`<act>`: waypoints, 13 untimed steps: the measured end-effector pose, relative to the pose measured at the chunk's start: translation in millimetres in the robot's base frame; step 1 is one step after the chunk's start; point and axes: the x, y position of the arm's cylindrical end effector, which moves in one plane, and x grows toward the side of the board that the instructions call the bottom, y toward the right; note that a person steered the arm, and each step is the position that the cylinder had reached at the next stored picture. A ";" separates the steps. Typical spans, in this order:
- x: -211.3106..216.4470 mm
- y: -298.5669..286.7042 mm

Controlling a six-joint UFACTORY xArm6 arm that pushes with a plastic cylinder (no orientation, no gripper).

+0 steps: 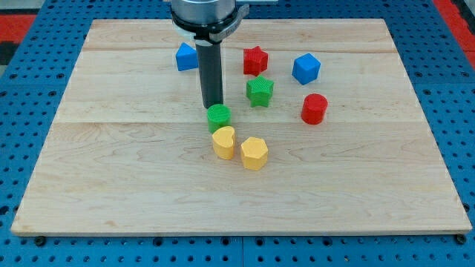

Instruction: Push triangle to the top of green circle

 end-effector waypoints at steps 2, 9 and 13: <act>3.5 -4.9; -134.0 -46.7; -134.3 -31.5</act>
